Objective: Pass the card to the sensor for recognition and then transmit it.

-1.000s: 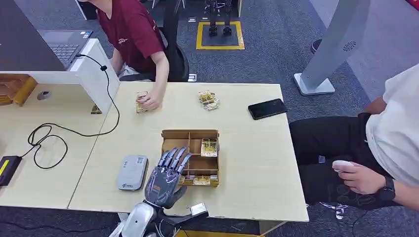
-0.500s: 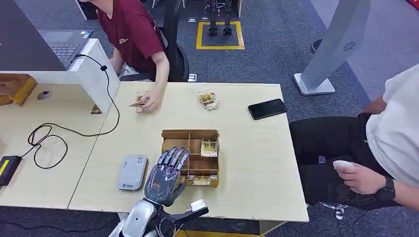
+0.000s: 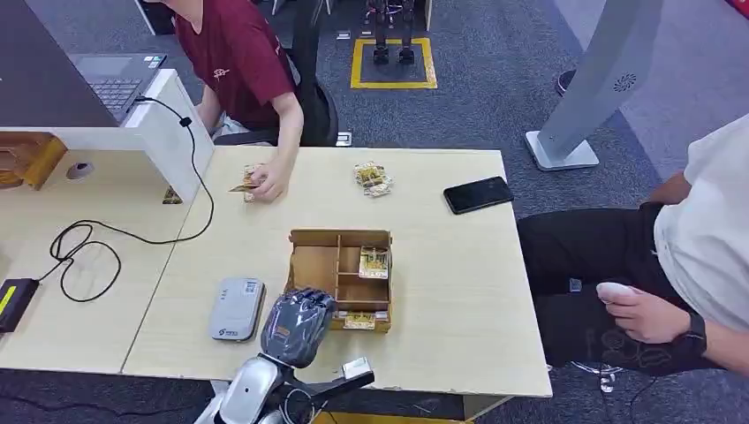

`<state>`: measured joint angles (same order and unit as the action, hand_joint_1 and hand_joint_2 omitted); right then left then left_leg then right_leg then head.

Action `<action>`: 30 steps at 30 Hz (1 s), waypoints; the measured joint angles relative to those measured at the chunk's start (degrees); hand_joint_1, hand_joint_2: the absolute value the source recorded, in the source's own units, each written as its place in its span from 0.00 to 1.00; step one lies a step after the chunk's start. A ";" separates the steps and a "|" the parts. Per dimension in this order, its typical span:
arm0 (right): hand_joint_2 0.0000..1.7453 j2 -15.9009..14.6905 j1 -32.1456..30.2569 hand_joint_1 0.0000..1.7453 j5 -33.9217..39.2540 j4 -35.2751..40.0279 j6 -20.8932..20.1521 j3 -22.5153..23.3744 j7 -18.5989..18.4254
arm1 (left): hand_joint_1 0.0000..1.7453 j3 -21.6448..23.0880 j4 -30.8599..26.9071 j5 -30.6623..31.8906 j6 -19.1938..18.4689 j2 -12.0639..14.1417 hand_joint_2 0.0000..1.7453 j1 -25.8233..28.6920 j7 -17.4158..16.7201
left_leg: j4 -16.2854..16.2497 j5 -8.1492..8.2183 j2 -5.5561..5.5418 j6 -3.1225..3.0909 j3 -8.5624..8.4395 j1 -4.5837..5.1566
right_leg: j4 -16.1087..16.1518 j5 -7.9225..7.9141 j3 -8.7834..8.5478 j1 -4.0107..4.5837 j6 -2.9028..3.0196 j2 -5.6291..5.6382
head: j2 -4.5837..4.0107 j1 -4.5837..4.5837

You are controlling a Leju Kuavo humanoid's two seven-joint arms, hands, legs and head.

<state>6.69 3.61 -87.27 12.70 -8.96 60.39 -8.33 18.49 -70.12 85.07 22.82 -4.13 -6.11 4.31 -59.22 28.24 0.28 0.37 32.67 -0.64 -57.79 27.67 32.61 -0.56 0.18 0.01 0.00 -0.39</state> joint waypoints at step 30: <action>0.00 0.15 0.02 0.00 -0.92 0.07 0.15 0.00 0.20 | 0.00 0.00 -6.06 -5.29 -1.40 -1.60 1.00 0.22 4.50 | 0.00 0.00 0.00 0.00 0.00 0.00 | 0.00 0.00 0.00 0.00 0.00 0.00 | 0.00 0.00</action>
<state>6.84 3.63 -88.19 12.76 -8.81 60.39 -8.13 18.49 -76.17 79.78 21.42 -5.73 -5.89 8.81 -59.22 28.24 0.28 0.37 32.67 -0.65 -57.79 27.68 32.61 -0.56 0.18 0.01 0.00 -0.39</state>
